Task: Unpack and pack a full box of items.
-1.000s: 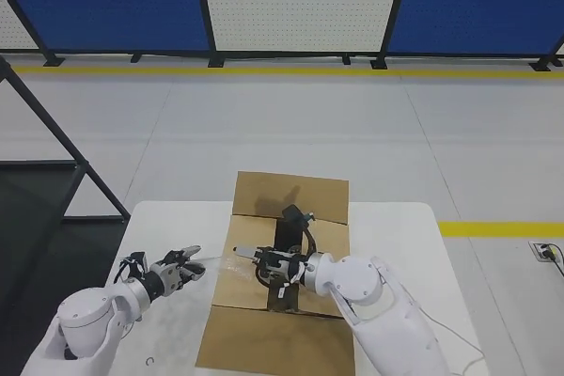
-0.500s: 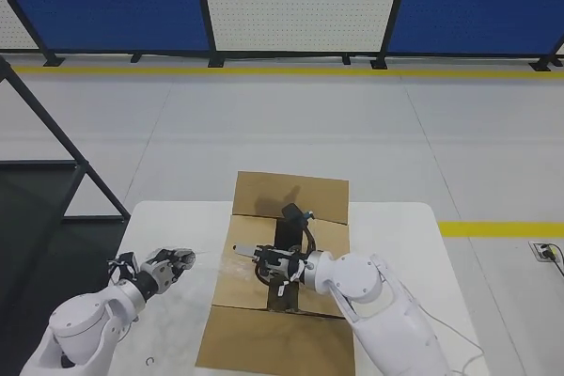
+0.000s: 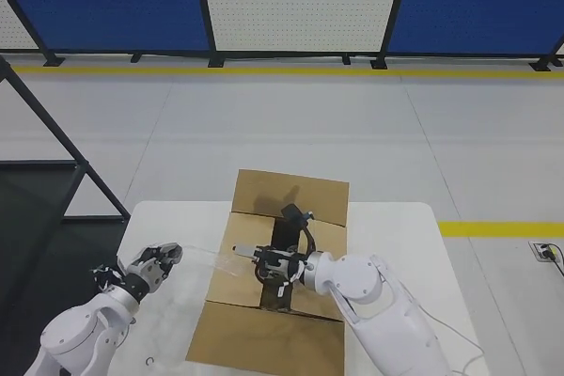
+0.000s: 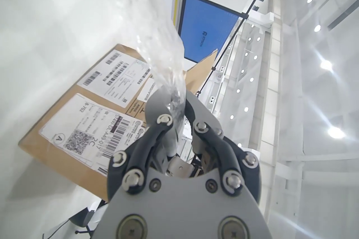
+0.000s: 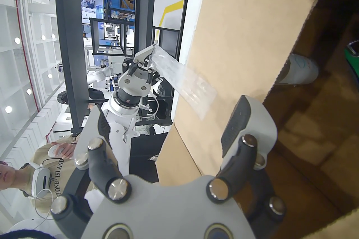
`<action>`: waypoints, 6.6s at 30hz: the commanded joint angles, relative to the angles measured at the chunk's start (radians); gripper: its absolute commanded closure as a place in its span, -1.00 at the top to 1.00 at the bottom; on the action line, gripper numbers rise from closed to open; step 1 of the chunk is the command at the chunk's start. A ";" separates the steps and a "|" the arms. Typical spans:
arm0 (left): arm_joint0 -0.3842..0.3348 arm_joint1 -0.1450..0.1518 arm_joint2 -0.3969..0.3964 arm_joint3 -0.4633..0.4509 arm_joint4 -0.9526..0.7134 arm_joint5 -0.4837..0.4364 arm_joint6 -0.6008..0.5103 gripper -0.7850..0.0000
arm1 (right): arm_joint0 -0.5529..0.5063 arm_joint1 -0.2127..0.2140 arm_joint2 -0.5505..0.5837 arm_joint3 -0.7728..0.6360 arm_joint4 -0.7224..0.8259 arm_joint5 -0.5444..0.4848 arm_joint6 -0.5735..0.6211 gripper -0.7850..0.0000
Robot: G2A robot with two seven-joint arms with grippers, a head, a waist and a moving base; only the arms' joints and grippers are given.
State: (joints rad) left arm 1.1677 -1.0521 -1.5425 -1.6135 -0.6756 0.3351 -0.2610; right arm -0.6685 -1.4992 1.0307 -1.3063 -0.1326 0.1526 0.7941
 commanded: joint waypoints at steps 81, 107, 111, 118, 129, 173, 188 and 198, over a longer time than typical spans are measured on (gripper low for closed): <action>0.084 -0.033 -0.105 -0.075 -0.038 -0.100 0.076 -1.00 | 0.115 -0.067 -0.157 0.166 0.005 0.040 -0.075 1.00; 0.120 -0.040 -0.179 -0.086 -0.081 -0.121 0.093 -1.00 | 0.123 -0.077 -0.157 0.167 -0.010 0.048 -0.062 1.00; 0.121 -0.042 -0.179 -0.087 -0.082 -0.117 0.097 -1.00 | 0.122 -0.079 -0.156 0.168 -0.011 0.047 -0.062 1.00; 0.123 -0.045 -0.181 -0.088 -0.087 -0.115 0.107 -1.00 | 0.123 -0.081 -0.156 0.170 -0.015 0.045 -0.059 1.00; 0.131 -0.052 -0.190 -0.093 -0.110 -0.135 0.147 -1.00 | 0.124 -0.085 -0.154 0.178 -0.019 0.038 -0.060 1.00; 0.112 -0.065 -0.155 -0.071 -0.092 -0.047 0.134 1.00 | 0.124 -0.101 -0.160 0.148 -0.029 0.032 -0.061 1.00; 0.108 -0.070 -0.133 -0.068 -0.077 -0.044 0.126 1.00 | 0.164 -0.138 -0.196 0.136 0.025 0.027 -0.150 1.00; 0.114 -0.072 -0.139 -0.072 -0.082 -0.046 0.122 1.00 | 0.220 -0.173 -0.240 0.280 0.062 0.019 -0.144 1.00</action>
State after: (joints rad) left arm 1.2809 -1.1239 -1.6809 -1.6853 -0.7574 0.2898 -0.1377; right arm -0.4526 -1.6698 0.7929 -1.0389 -0.0730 0.1743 0.6490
